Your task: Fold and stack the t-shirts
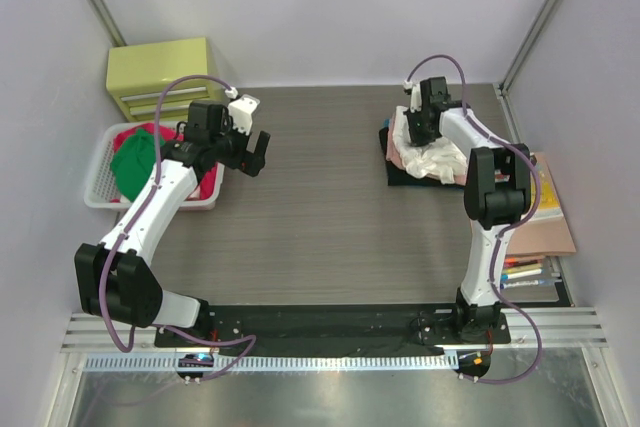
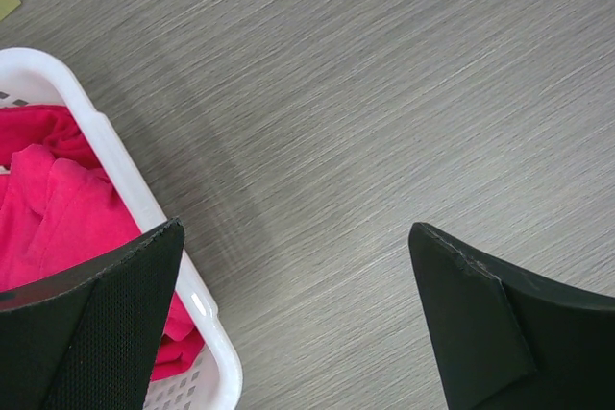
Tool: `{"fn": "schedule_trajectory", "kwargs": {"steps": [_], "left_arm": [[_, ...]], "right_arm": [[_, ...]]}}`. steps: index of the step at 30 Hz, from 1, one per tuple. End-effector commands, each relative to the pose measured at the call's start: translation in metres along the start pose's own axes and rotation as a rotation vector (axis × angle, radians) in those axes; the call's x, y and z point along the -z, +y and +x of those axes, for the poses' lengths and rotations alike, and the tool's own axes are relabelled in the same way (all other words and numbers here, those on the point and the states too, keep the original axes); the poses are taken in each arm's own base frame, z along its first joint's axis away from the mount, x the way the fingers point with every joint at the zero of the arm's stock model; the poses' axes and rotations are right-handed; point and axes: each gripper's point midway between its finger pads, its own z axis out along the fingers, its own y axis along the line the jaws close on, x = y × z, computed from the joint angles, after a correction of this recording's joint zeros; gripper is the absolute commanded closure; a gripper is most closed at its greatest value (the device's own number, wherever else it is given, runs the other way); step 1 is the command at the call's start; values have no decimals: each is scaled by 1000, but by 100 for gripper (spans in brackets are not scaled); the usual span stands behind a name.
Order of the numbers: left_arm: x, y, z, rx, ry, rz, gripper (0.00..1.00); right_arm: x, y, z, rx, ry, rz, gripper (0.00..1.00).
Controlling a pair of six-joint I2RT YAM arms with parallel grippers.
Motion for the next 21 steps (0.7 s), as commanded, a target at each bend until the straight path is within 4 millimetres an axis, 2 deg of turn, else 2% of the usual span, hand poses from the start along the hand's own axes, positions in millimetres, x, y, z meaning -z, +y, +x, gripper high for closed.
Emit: {"fn": "schedule_trajectory", "kwargs": {"steps": [1, 3, 4, 5, 7, 9, 10, 11, 12, 13, 15, 16, 17, 19, 21], "left_arm": [[13, 5, -16, -29, -44, -29, 0], [12, 5, -15, -27, -40, -28, 0], [12, 5, -15, -27, -40, -28, 0], [13, 5, -15, -27, -41, -30, 0], [12, 6, -14, -27, -36, -30, 0], [9, 5, -13, -25, -30, -24, 0], [9, 5, -11, -26, -25, -25, 0], [8, 4, -12, -23, -28, -19, 0], [8, 4, -12, -24, -27, -19, 0], [9, 4, -13, -22, -29, -21, 0], [9, 5, -13, -22, -29, -21, 0], [9, 3, -13, -23, -30, -17, 0], [8, 4, -12, -20, -28, -19, 0], [7, 4, -10, -22, -21, -16, 0], [6, 4, -9, -18, -18, -17, 0]], "right_arm": [[-36, -17, -14, 15, -5, 77, 99], [-43, -22, -19, 17, 2, 95, 99], [-41, -25, -33, 14, -25, 100, 99], [-51, -27, -30, 10, -9, 101, 99], [-52, -38, -38, -1, -14, 125, 99], [-61, -48, -34, -6, 10, 141, 99], [-59, -55, -44, -9, -8, 166, 99], [-60, -61, -45, -12, -8, 174, 99], [-68, -65, -38, -16, 17, 180, 99], [-66, -76, -46, -28, -2, 197, 99], [-71, -87, -41, -41, 16, 217, 99], [-70, -94, -46, -53, 2, 229, 99], [-71, -94, -47, -54, 2, 228, 99], [-71, -121, -41, -98, 5, 263, 99], [-71, -130, -41, -117, 1, 273, 99]]}}
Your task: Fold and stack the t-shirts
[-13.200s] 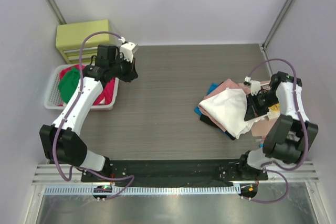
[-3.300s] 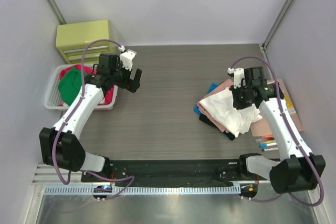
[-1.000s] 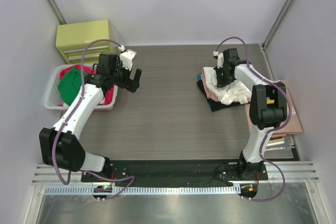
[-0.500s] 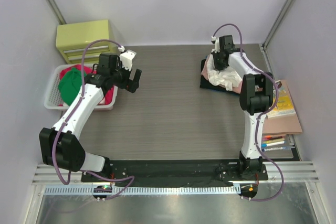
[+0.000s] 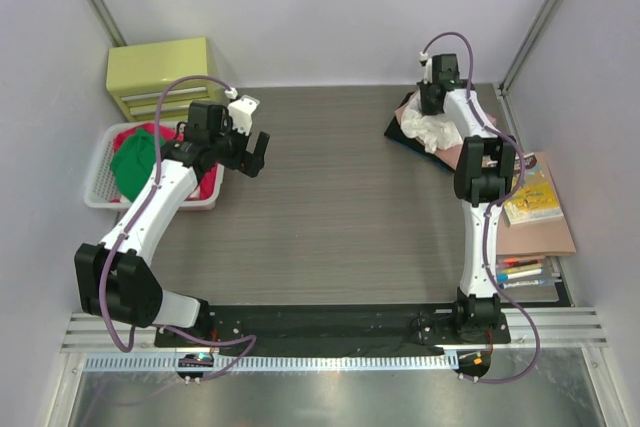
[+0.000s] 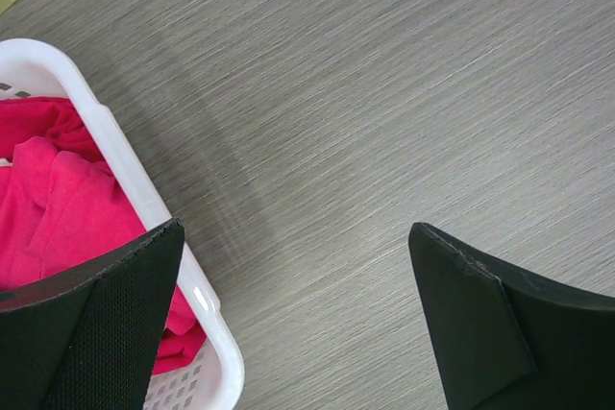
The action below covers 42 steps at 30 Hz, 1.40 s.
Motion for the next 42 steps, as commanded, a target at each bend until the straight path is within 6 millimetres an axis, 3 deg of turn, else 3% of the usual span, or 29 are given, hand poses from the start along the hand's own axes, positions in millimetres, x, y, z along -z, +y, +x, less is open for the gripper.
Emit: {"fn": "schedule_trajectory", "kwargs": {"steps": [1, 6, 13, 17, 26, 30, 34, 38, 41, 42], "left_arm": [[4, 2, -11, -22, -27, -3, 0], [3, 1, -11, -21, -27, 2, 0], [2, -2, -11, -18, -26, 18, 0], [4, -1, -9, -20, -27, 15, 0], [1, -3, -5, -19, -15, 26, 0], [-2, -3, -1, -18, -2, 30, 0], [-6, -4, 2, -17, 11, 33, 0], [-10, -4, 5, -13, 31, 46, 0], [-12, -5, 5, -14, 34, 54, 0], [-11, -6, 6, -15, 38, 56, 0]], "right_arm": [[-21, -59, 49, -52, 138, 131, 99], [-19, -98, 58, -122, 143, 185, 99], [-12, -147, 53, -120, 123, 297, 99], [-14, -161, 55, -112, 129, 340, 99], [-29, -186, 82, -150, 176, 411, 99], [-34, -186, 85, -147, 161, 388, 99], [-26, -178, 61, -192, 70, 359, 99], [-5, -172, 16, -212, -51, 352, 99], [28, -169, -32, -230, -181, 373, 99], [54, -170, -58, -245, -248, 373, 99]]}}
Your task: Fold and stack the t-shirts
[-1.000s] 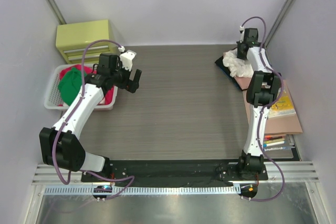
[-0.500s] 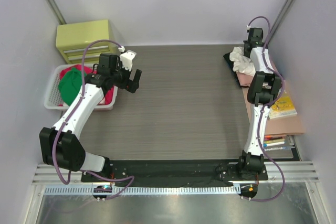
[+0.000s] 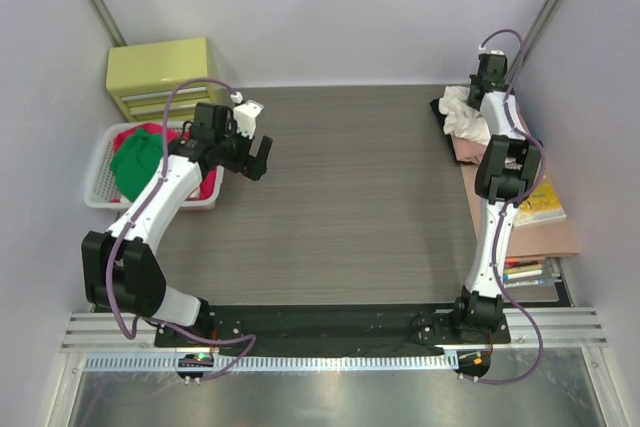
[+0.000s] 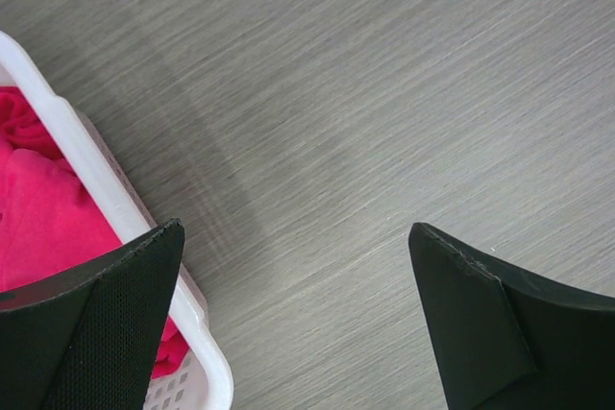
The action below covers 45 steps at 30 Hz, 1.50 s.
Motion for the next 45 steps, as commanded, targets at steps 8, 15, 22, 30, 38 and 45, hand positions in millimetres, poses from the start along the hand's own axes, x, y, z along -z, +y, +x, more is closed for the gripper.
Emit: {"fn": "schedule_trajectory", "kwargs": {"steps": [8, 15, 22, 30, 38, 45], "left_arm": [[8, -5, -6, -31, -34, 29, 0], [16, -9, -12, -37, -63, 41, 0], [29, -13, -20, -46, -113, 45, 0], [21, -32, -33, 49, -102, 170, 0], [5, -126, -67, 61, 27, 602, 0], [-12, -145, -34, -3, 89, 594, 0]], "right_arm": [[190, -16, -156, -177, -385, -44, 99], [288, -11, -89, -107, -323, -237, 59], [341, -65, 15, -69, -206, -259, 0], [316, -101, 96, -197, -21, -281, 0], [312, -79, 81, -189, 81, -705, 0], [242, -84, 60, -210, 150, -626, 1]]}}
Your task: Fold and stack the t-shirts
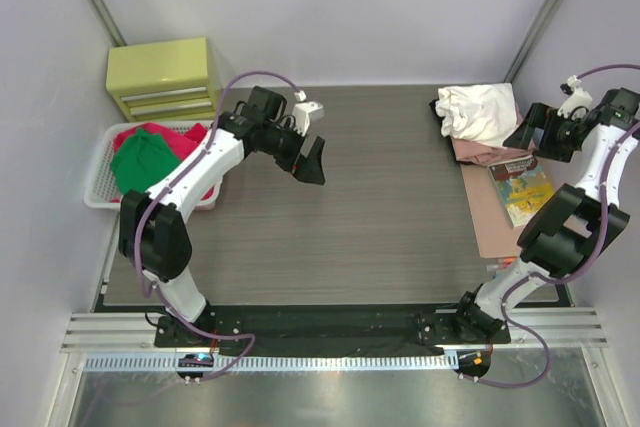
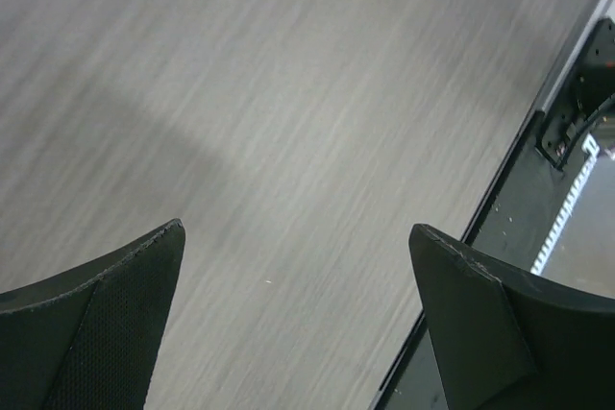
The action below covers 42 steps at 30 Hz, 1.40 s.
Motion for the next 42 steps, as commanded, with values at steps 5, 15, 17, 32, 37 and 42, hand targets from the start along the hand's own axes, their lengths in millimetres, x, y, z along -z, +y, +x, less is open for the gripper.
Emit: {"fn": "schedule_trajectory", "kwargs": {"steps": [5, 15, 17, 32, 37, 42], "left_arm": [[10, -2, 10, -22, 3, -17, 0], [12, 9, 11, -29, 23, -74, 0], [13, 11, 14, -35, 28, -85, 0], [22, 17, 23, -41, 30, -129, 0], [25, 19, 24, -39, 21, -136, 0], [24, 21, 26, -33, 25, -137, 0]], "right_arm": [[-50, -39, -40, -2, 1, 143, 1], [-110, -80, -79, -74, -33, 246, 4], [-119, -84, -84, -67, -34, 263, 4], [-176, -64, -88, -89, -9, 240, 5], [-182, -73, -83, -88, 0, 266, 5], [-174, -84, -87, -107, -24, 278, 4]]}}
